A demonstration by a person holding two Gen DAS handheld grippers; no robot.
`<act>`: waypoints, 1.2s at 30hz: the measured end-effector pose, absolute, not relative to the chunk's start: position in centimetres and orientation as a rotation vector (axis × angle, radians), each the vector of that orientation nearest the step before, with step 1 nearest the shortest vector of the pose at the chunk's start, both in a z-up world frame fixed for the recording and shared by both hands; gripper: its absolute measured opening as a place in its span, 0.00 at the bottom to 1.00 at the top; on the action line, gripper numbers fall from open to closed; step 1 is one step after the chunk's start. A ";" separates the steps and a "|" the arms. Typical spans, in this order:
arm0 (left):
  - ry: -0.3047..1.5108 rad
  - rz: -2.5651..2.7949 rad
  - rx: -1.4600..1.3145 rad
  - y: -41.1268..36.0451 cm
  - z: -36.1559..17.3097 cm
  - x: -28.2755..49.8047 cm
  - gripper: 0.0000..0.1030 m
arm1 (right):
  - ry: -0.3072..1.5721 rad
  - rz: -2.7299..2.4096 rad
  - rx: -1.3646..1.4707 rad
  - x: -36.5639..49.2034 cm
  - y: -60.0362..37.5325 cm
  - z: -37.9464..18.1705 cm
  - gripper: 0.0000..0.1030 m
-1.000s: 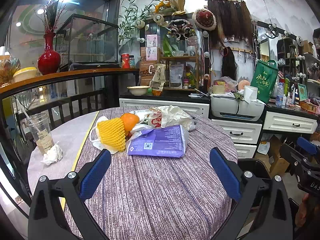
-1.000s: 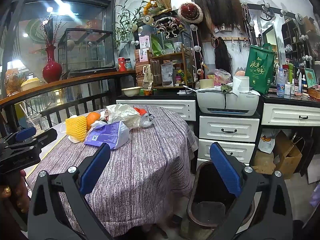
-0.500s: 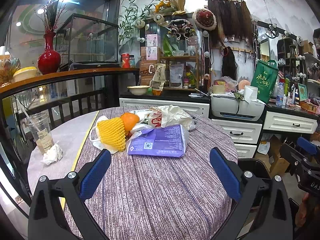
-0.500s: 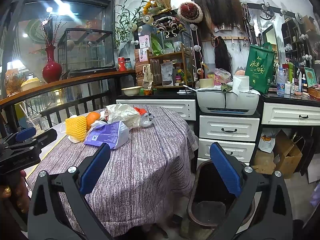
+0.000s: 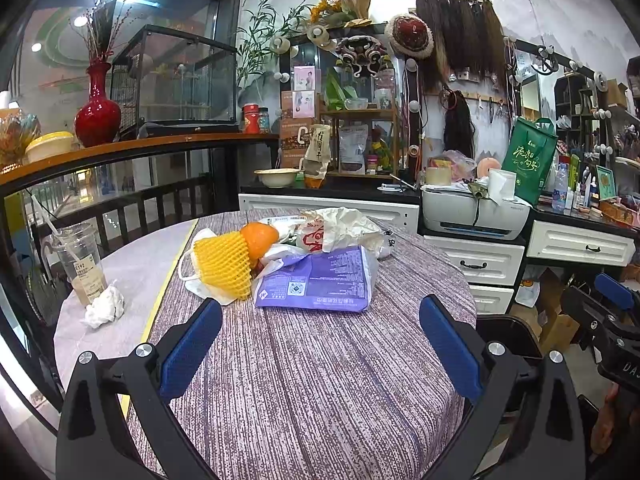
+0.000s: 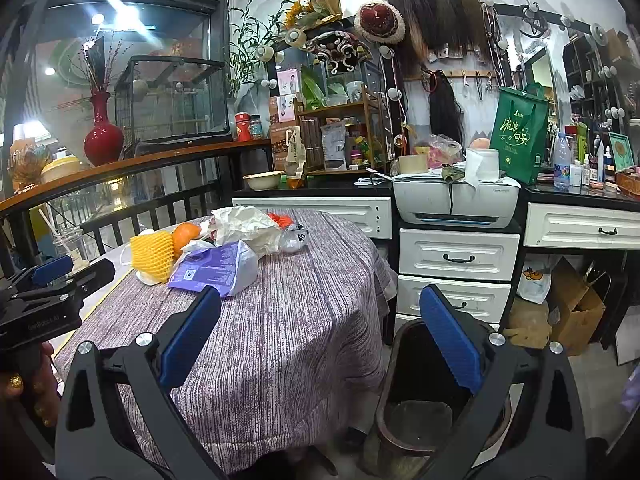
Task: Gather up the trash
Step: 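Grasp the yellow foam net with the left tool while the right tool grasps the purple bag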
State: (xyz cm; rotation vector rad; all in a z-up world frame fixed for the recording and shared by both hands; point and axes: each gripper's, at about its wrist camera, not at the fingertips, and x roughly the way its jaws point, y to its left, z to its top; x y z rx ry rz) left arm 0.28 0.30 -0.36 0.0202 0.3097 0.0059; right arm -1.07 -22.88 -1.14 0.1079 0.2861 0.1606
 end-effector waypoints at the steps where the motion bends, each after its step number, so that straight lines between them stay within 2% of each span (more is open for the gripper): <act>1: 0.309 0.006 0.020 0.3 -0.4 0.3 0.95 | 0.286 0.160 0.108 -1.1 -22.9 -1.2 0.95; 14: 0.435 0.007 0.009 2.6 -3.6 2.1 0.95 | 0.444 0.228 0.105 2.0 -21.6 -1.9 0.95; 23: 0.554 0.011 -0.068 6.8 -3.7 5.0 0.95 | 0.644 0.390 0.040 8.9 -17.3 -3.8 0.95; 36: 0.628 -0.035 0.113 11.3 0.0 15.9 0.91 | 0.732 0.486 -0.027 19.4 -11.7 -3.6 0.95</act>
